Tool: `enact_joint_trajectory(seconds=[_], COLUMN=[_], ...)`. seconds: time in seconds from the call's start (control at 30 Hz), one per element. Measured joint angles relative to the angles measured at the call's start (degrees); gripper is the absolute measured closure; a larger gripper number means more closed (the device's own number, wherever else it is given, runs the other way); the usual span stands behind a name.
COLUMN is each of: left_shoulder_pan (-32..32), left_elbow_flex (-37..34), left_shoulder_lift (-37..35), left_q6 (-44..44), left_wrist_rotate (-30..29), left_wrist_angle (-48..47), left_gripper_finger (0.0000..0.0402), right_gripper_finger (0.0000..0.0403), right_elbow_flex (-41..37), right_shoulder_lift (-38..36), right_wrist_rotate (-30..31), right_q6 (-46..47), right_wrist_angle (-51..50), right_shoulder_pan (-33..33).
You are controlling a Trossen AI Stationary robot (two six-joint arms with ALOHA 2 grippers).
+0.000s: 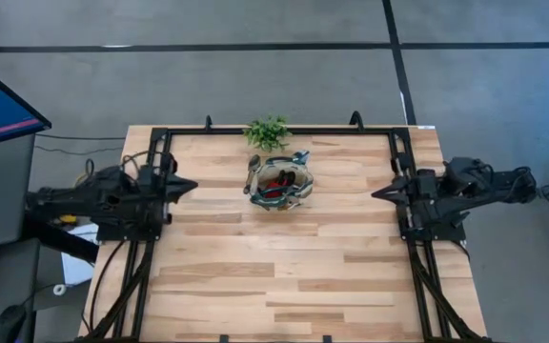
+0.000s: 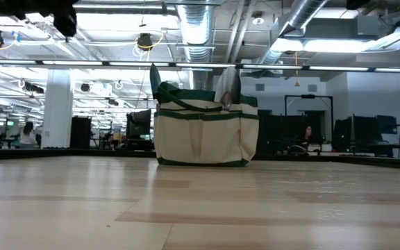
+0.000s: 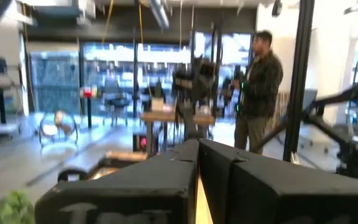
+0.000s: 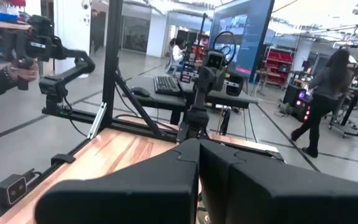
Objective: Pick & Place Garden tools in Gardening bag
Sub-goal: Return to Home Position
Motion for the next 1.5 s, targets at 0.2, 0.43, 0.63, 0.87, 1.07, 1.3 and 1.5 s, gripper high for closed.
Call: enact_joint_trajectory(seconds=[0.2,0.43,0.63,0.87,1.07,1.3,1.5], left_shoulder_pan=[0.0,0.0,0.0,0.0,0.0,0.0,0.0], left_elbow_flex=[0.0,0.0,0.0,0.0,0.0,0.0,-0.7], left_shoulder_lift=[-6.4,-10.1,-10.1,-10.1,-10.1,-10.1,-9.9], left_q6=[2.7,2.7,2.9,2.0,1.0,-0.4,0.0], left_wrist_rotate=[-0.3,-0.2,-0.3,-1.3,-1.4,-1.4,-0.6], left_wrist_angle=[0.1,-4.2,-4.2,-4.2,-4.1,-4.1,-3.8], left_gripper_finger=[0.0401,0.0401,0.0401,0.0400,0.0400,0.0400,0.0400], right_gripper_finger=[0.0403,0.0403,0.0403,0.0403,0.0403,0.0403,0.0403], right_elbow_flex=[0.0,0.0,0.0,0.0,0.0,0.0,-5.7], right_shoulder_lift=[-5.1,-12.6,-16.9,-18.9,-18.9,-18.9,-18.9], right_wrist_rotate=[0.0,0.0,-0.1,-0.1,-0.2,-0.2,0.0], right_q6=[0.4,0.7,1.5,1.7,1.7,5.8,9.4], right_wrist_angle=[-2.3,-7.6,-6.8,-6.3,-6.6,-11.8,-5.9], right_shoulder_pan=[0.0,0.0,0.0,0.0,0.0,0.0,0.0])
